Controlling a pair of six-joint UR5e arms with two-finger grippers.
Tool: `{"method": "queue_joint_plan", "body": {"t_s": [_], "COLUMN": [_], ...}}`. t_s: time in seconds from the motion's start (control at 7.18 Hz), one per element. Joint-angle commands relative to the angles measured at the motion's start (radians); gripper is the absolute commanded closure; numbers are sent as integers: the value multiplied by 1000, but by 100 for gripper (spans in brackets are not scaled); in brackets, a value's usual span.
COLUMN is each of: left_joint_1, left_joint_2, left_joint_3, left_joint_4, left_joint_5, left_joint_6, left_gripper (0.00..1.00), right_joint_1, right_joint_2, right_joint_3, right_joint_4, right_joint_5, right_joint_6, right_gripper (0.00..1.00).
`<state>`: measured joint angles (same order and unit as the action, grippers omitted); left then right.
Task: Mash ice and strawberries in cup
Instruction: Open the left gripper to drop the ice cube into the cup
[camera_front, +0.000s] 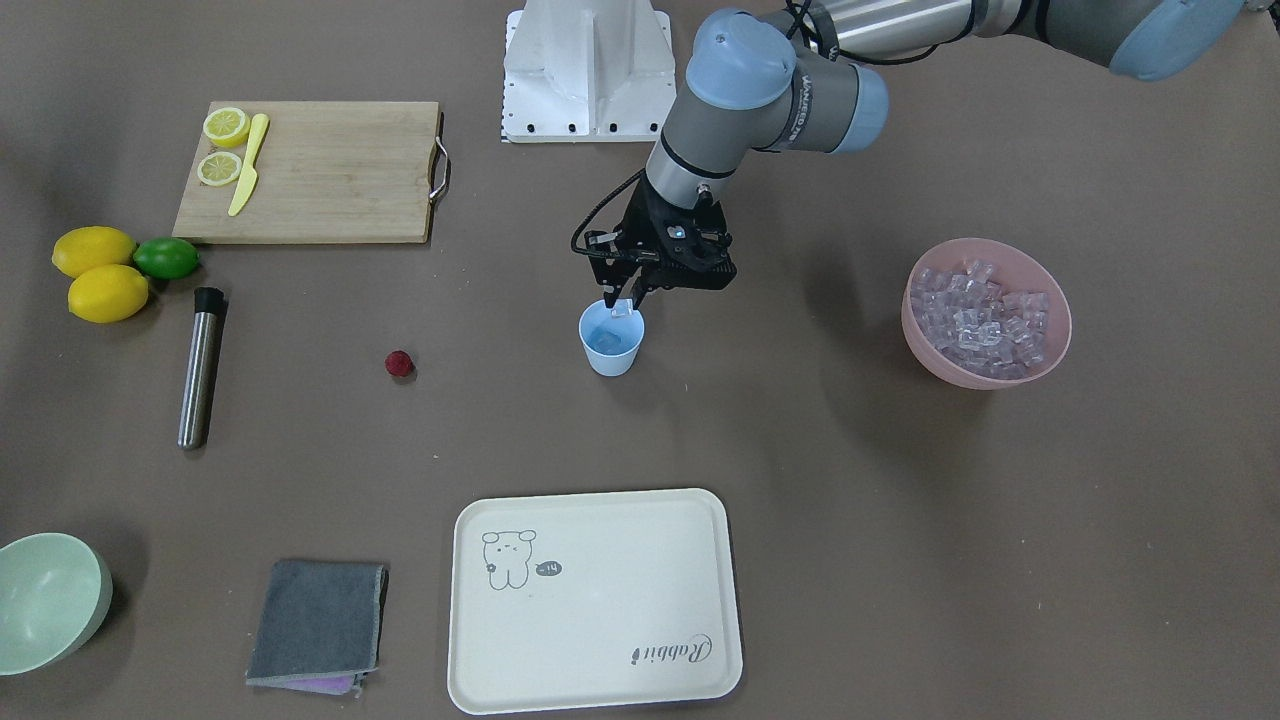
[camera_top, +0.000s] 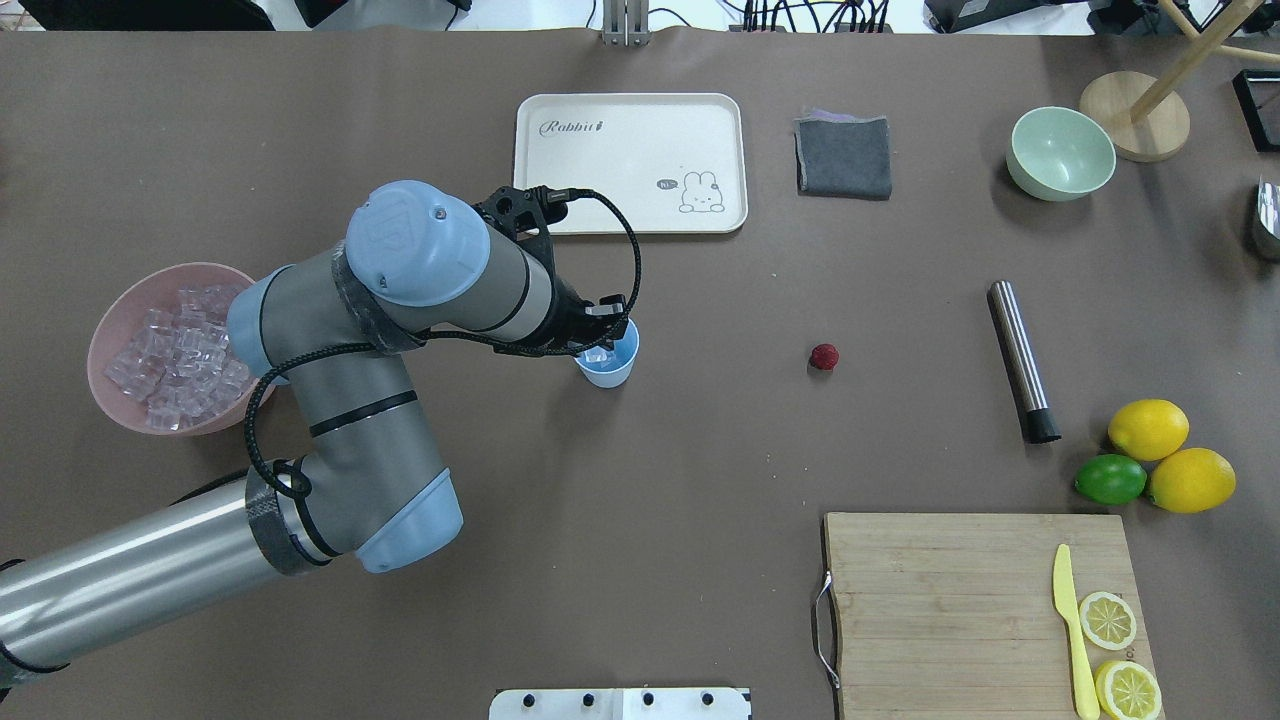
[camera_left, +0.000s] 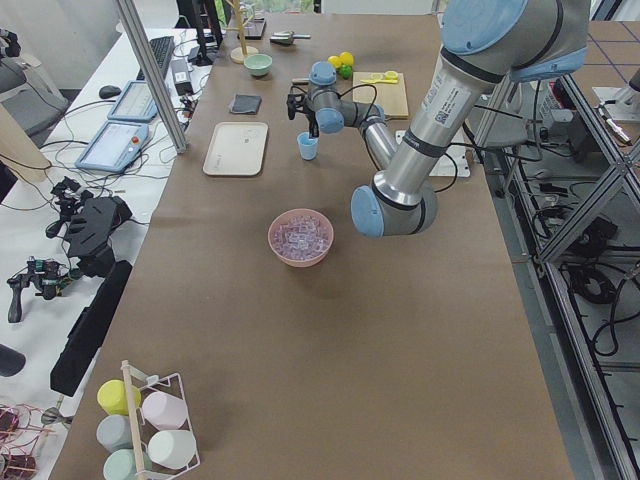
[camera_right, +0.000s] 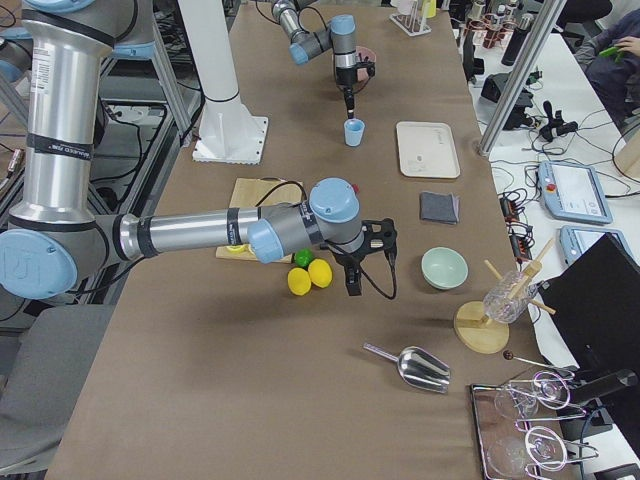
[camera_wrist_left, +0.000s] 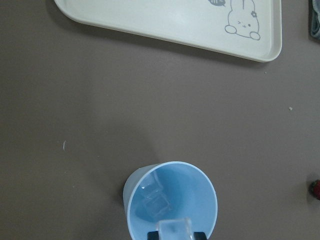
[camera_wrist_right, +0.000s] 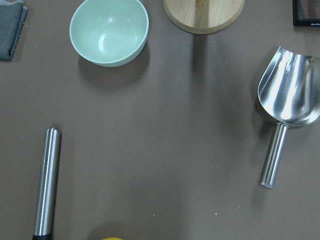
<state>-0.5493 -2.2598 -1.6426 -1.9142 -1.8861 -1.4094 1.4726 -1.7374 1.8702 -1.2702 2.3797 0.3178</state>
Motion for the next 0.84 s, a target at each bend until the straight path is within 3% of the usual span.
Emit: {"method": "queue_joint_plan", "body": {"t_s": [0.0, 0.28, 0.7], "left_joint_1": [2, -14, -105], "left_joint_2": [3, 38, 124], "left_joint_3": [-8, -54, -352], "left_joint_4": [0, 33, 520], "left_joint_5": [8, 7, 1], "left_joint_6": [1, 48, 445], "left_gripper": [3, 2, 2], "right_joint_1": [1, 0, -79], "right_joint_2": [2, 21, 87], "right_joint_3": [6, 6, 15], "right_joint_4": [-2, -15, -14], "right_joint_5": [-1, 3, -2], "right_joint_6": [1, 19, 212], "right_gripper": [0, 0, 0]}}
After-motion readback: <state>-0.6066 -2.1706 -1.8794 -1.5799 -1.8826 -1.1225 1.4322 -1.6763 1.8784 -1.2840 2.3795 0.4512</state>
